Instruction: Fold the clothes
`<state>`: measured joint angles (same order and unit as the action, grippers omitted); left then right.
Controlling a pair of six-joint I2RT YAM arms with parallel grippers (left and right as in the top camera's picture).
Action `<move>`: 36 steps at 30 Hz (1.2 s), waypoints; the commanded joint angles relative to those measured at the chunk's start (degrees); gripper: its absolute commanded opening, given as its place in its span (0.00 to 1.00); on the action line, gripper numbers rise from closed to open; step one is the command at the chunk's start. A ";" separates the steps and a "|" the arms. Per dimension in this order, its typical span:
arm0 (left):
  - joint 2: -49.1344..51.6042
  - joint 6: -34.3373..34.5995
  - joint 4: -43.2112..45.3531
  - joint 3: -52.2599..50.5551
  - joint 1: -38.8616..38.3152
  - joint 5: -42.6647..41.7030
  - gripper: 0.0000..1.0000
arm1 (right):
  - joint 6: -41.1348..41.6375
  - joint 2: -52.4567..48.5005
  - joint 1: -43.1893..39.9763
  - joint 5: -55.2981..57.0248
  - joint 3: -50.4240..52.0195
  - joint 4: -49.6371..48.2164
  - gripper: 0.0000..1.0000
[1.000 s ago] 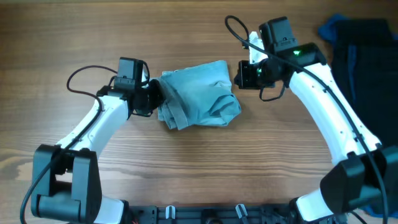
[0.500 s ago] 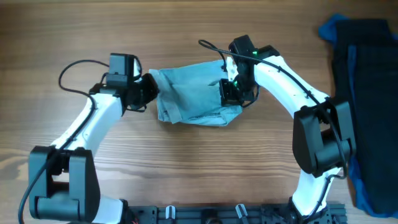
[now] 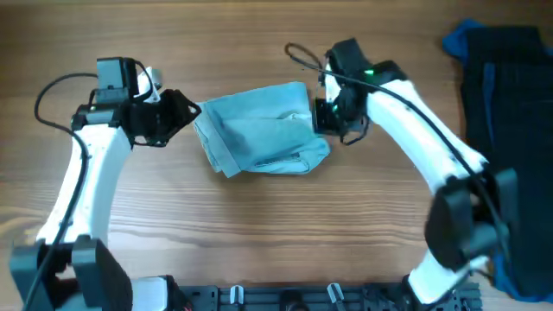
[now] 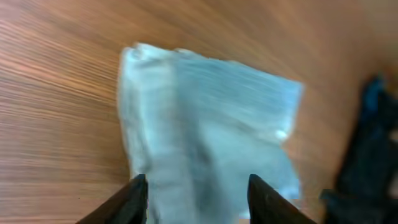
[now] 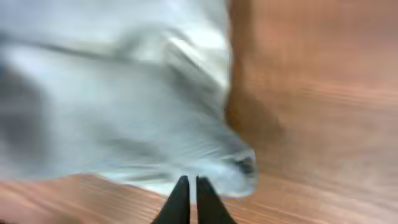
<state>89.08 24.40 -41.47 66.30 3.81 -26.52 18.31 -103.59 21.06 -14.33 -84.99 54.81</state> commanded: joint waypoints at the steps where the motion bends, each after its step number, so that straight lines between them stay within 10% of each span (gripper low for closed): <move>1: -1.90 -0.85 -1.22 1.29 -6.75 -5.57 0.37 | -0.17 5.35 -0.11 0.79 -1.16 -4.57 0.11; 7: 6.86 4.50 -0.81 1.22 -19.71 -1.70 0.04 | -1.16 -3.37 -0.13 -1.60 -0.48 -8.72 0.04; 20: 13.70 7.80 -20.65 1.16 -18.97 18.73 0.06 | -0.02 -16.09 -0.13 3.67 -0.39 -4.63 0.04; 27: 10.29 5.40 -24.06 3.85 -9.92 15.63 0.04 | 2.73 -15.61 -0.11 4.92 -0.44 -1.62 0.04; 36: 2.89 7.61 -13.66 7.15 -19.04 10.80 0.04 | -1.66 -14.91 -0.11 -2.47 -0.46 -4.87 0.04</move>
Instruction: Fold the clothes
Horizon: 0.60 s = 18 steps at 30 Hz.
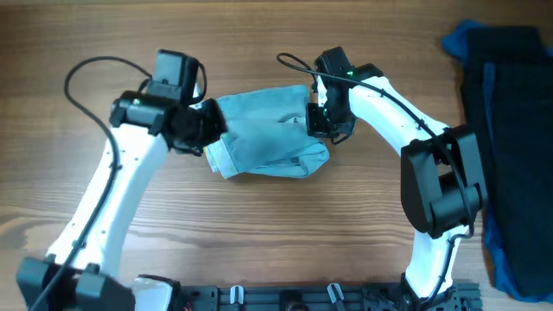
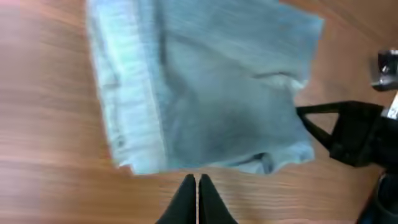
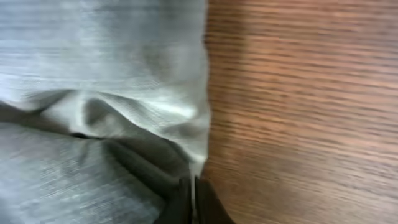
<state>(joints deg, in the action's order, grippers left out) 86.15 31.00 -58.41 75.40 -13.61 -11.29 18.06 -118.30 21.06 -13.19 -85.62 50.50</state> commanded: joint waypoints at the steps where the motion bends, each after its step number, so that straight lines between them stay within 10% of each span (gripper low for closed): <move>1: 8.96 1.03 4.55 -2.08 -1.95 -5.51 0.04 | -1.44 -0.20 -0.11 -3.63 0.17 -0.46 0.04; 18: 25.57 0.72 -0.83 -2.12 4.79 6.03 0.04 | 0.26 1.25 -0.11 -6.34 0.07 -1.27 0.04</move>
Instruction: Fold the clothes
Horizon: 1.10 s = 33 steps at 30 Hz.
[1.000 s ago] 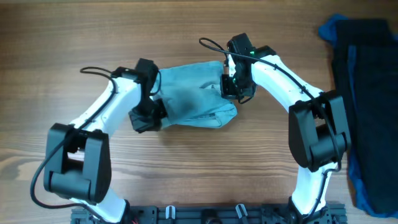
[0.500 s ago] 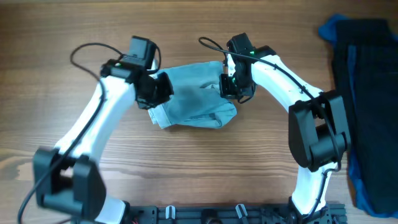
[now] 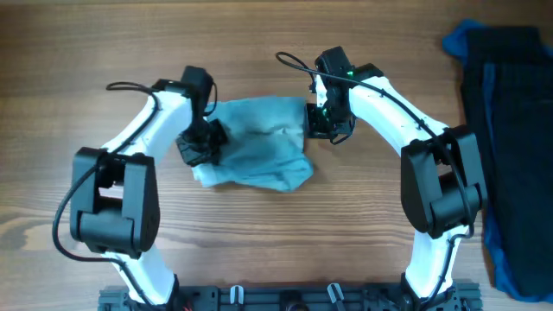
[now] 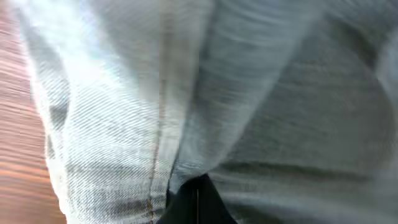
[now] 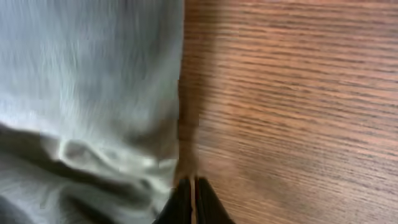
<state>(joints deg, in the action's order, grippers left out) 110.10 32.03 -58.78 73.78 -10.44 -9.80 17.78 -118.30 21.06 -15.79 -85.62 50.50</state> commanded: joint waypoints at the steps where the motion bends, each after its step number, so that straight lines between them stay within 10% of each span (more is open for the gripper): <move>1: 1.62 -0.76 -0.39 -0.50 1.62 4.52 0.04 | -0.04 3.19 -0.11 -7.80 0.00 -2.97 0.05; 9: 1.62 -1.57 -0.42 -0.50 1.60 3.34 0.04 | -5.25 1.22 6.54 -32.96 0.57 -11.30 0.04; 28: -2.80 -8.50 -13.31 2.89 18.23 3.17 0.04 | -1.07 -4.74 1.92 -3.50 -1.62 6.78 0.04; 33: -14.12 -9.79 -13.05 3.65 15.50 -9.29 0.04 | -1.33 4.70 1.79 -7.39 -8.24 5.29 0.08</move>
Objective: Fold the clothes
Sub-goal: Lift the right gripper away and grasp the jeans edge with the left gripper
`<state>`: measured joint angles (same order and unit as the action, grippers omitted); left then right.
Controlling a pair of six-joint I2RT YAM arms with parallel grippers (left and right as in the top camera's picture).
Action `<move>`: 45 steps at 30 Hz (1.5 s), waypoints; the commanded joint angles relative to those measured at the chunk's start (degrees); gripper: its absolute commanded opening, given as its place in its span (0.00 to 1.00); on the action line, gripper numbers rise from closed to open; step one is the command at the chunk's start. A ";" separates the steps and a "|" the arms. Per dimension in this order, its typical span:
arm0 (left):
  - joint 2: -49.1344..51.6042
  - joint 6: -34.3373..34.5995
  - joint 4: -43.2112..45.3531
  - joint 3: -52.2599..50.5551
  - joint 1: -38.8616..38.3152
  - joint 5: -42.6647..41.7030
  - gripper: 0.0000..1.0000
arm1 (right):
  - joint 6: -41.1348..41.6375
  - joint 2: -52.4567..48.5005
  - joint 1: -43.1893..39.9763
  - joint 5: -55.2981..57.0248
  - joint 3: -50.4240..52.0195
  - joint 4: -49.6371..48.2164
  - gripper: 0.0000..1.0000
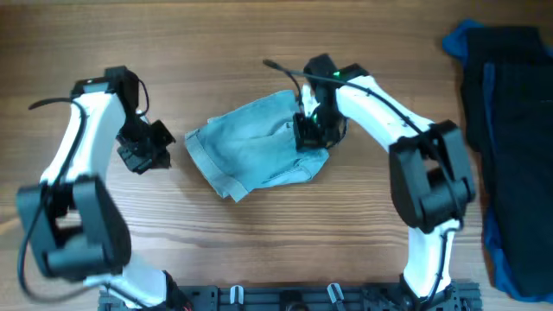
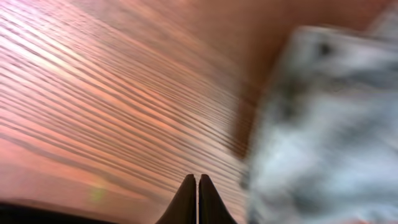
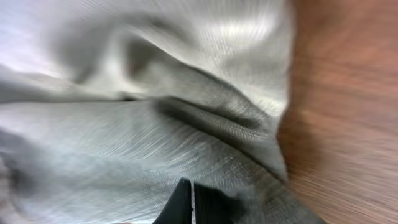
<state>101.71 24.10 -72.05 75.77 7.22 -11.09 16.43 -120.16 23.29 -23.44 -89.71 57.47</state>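
Note:
A light blue denim garment lies folded and rumpled in the middle of the wooden table. My right gripper is shut and rests on the garment's right part. In the right wrist view its tips sit against creased cloth, with nothing seen between them. My left gripper is shut and stands left of the garment, apart from it. The left wrist view shows its tips over bare wood, with the garment blurred at the right.
A pile of dark blue clothes lies along the table's right edge. A black cable loops from the right arm just behind the garment. Dark rail hardware runs along the front edge.
My left gripper was pressed on the garment's left part; now it is off the cloth, over bare wood to the left. My right gripper has shifted from the garment's right edge onto the cloth.
At first my left gripper was open beside the garment's left edge and my right was shut at its right edge. Then the left was shut at the left edge, then pressed on the cloth. Now it is clear of the garment, which lies more spread and turned.

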 commanded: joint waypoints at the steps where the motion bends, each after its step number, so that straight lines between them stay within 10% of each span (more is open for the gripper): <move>1: -6.88 -1.81 0.66 1.66 -3.98 -9.35 0.04 | 0.00 7.58 -0.57 -0.85 -4.31 -3.78 0.14; 12: -0.22 8.28 11.26 -2.73 -24.41 -11.85 0.04 | -0.74 -2.78 -1.03 -11.08 -4.31 -20.63 0.12; 21: 0.57 12.83 27.91 -19.34 -24.55 -12.94 0.04 | 1.79 -9.92 -0.98 -10.82 -4.31 -23.98 0.11; 30: 1.05 10.21 26.82 -25.29 -24.15 -9.05 0.04 | 2.51 -12.24 -6.23 -3.30 -4.81 -29.53 0.11; 37: -4.33 2.51 20.90 -18.29 -18.93 -8.46 0.04 | -3.13 -3.13 -13.27 -1.79 -15.63 -12.09 0.06; 39: -7.13 1.97 18.75 -14.64 -18.93 -6.49 0.14 | -4.96 2.64 -13.25 -1.46 -16.11 -8.85 0.23; 41: -9.46 1.97 16.63 -11.82 -18.93 -5.90 0.35 | -5.99 8.11 -13.25 -0.02 -16.09 -4.59 0.74; 43: -11.91 2.34 15.04 -10.71 -18.80 -3.89 1.00 | -6.01 12.94 -13.25 3.28 -16.09 1.29 0.94; 45: -13.03 6.91 10.69 -10.71 -16.72 0.09 1.00 | -6.21 14.23 -13.25 4.39 -16.09 5.95 0.98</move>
<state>90.63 27.49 -57.98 64.49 -11.84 -16.67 11.46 -106.13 9.98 -22.59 -105.69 60.10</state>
